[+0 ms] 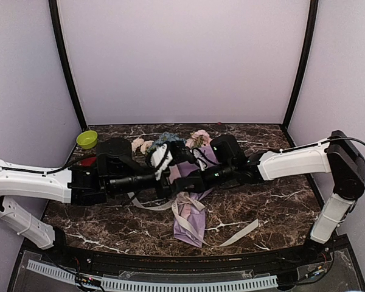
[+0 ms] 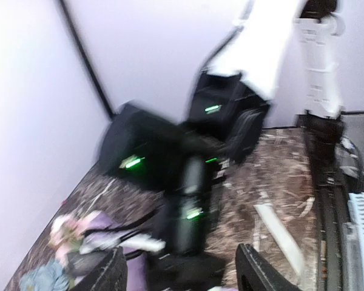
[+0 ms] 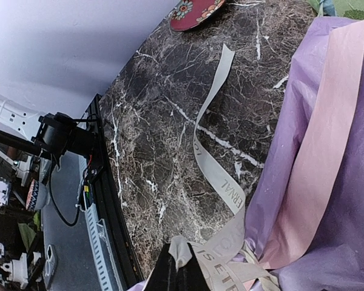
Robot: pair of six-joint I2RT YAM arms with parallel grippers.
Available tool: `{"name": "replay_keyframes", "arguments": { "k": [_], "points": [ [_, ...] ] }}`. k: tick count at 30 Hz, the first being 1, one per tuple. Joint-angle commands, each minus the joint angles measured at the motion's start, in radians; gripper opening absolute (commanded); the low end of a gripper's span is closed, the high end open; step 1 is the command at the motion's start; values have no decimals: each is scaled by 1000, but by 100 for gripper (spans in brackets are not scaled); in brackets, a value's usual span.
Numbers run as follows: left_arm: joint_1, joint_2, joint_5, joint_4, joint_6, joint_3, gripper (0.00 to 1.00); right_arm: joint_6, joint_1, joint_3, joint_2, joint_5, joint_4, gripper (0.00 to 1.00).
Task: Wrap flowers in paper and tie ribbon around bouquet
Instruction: Cross the half-tied ribbon over the folded bouquet.
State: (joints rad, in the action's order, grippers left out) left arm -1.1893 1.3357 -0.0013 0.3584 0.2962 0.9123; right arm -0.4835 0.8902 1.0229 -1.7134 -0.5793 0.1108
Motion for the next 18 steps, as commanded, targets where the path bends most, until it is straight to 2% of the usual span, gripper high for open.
{"name": "replay_keyframes", "arguments": {
  "k": [1,5,10,18],
  "points": [
    [88,-74,-161,218,-200,-195,62,-81,7,26,-8,16,43,0],
    [92,-56,-202,272,-197,-297,67,-202,12,24,-8,34,50,0],
    [94,10,-170,418,-225,-411,77,-306,28,13,8,78,52,0],
    [94,179,-107,512,-236,-357,71,-364,56,24,20,150,11,0]
  ]
}}
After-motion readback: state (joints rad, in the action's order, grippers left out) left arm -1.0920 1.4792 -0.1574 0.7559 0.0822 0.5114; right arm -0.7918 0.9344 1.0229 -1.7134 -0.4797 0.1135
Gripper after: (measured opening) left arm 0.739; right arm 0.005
